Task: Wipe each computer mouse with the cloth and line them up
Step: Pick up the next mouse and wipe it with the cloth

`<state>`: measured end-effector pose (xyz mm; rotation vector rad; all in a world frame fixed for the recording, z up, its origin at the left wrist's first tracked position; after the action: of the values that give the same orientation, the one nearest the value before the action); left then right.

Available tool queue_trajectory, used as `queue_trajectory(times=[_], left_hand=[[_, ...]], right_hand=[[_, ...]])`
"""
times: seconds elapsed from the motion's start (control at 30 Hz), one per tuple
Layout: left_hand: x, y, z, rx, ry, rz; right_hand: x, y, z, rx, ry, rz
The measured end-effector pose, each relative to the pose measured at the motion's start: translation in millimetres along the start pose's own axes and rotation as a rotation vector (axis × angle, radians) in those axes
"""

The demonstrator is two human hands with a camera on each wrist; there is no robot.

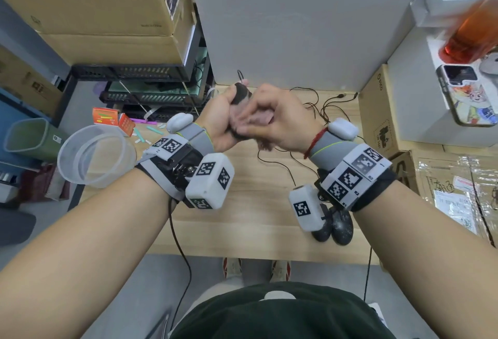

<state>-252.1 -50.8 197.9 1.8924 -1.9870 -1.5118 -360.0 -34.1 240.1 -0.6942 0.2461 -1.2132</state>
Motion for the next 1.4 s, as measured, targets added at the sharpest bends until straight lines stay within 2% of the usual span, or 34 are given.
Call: queue_trajectory(times=[0.03, 0.1, 0.2, 0.27, 0.3, 0.37, 0.47, 0.5, 0.57, 0.67, 0.73, 0.77, 0.83, 0.9, 0.93, 1.0, 1.1, 1.17, 1.27, 1.3, 1.33, 1.4], left_hand=[[3.9, -5.1, -3.7, -0.019, 0.026, -0.028], [5.8, -8.8, -9.0, -0.004, 0.068, -0.036], [3.1, -3.5, -3.8, -0.011, 0.023, 0.030], [0.3, 0.5, 3.7, 0.029, -0.004, 0.060], [0.9, 1.2, 5.6, 0.037, -0.003, 0.065], [1.6, 2.4, 5.5, -0.019, 0.009, 0.060], [4.5, -4.9, -3.0, -0.057, 0.056, 0.005], [5.4, -6.7, -5.6, -0.037, 0.073, -0.001], [4.8, -4.0, -5.1, -0.038, 0.068, 0.028], [1.4, 1.0, 0.0, -0.015, 0.054, 0.091], [1.7, 0.6, 2.4, 0.045, 0.059, 0.101], [0.9, 1.5, 2.4, 0.046, 0.058, 0.099], [2.5, -1.9, -0.9, 0.084, 0.089, 0.066], [2.5, -6.3, -6.2, 0.157, 0.143, 0.015], [1.8, -8.1, -8.4, 0.185, 0.161, -0.004], [2.1, -8.5, -4.7, 0.223, 0.137, -0.014], [-1.3, -2.5, 0.6, 0.167, 0.096, 0.011], [0.1, -2.0, -2.4, 0.145, 0.119, -0.004], [4.0, -6.8, -11.9, 0.047, 0.156, -0.040], [3.6, -6.4, -13.3, 0.023, 0.136, -0.034], [2.8, -5.7, -13.7, 0.019, 0.110, -0.026], [1.4, -5.5, -14.7, 0.050, 0.092, -0.019]], right_hand=[[-4.3, 6.0, 1.7, 0.005, -0.006, 0.072], [-8.4, 5.5, -2.7, -0.001, 0.023, 0.094], [-3.2, -10.5, -19.9, 0.108, 0.169, -0.086], [2.1, -21.1, -24.6, 0.107, 0.216, -0.255], [3.3, -21.4, -22.2, 0.106, 0.215, -0.287], [3.7, -14.4, -15.5, 0.090, 0.167, -0.217], [-4.5, 6.9, -5.6, 0.144, 0.101, 0.090], [-6.9, 6.8, -3.9, 0.122, 0.092, 0.126], [-5.2, -2.5, -8.5, 0.057, 0.111, 0.059], [2.9, -22.4, -17.6, 0.101, 0.192, -0.158], [5.3, -25.0, -14.6, 0.085, 0.169, -0.212], [4.6, -22.3, -9.8, 0.041, 0.140, -0.182], [-0.6, -10.3, 0.6, -0.058, 0.086, -0.023], [-8.6, -1.0, 3.5, -0.088, 0.087, 0.155], [-10.0, -0.3, 3.9, -0.088, 0.094, 0.193], [-6.5, -9.5, -0.2, -0.097, 0.111, 0.122], [2.4, -25.6, -5.6, -0.110, 0.116, -0.111], [1.5, -19.7, -5.9, -0.041, 0.123, -0.065], [-11.6, 1.1, -5.3, -0.011, 0.137, 0.253], [-15.4, 2.3, -10.3, -0.044, 0.154, 0.299], [-16.8, -1.5, -17.8, -0.050, 0.192, 0.270], [-16.1, -21.0, -35.4, 0.058, 0.315, 0.051]])
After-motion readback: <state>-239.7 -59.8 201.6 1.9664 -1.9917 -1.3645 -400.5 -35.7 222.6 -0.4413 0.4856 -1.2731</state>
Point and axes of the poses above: each hand's wrist, its own x-axis towards the middle knuckle, its own y-axis out of the palm, z = x × y, the point moved 6 cm from there along x, towards the middle knuckle, and after that the axes turned 14 degrees about -x, right-handed, at the moved point
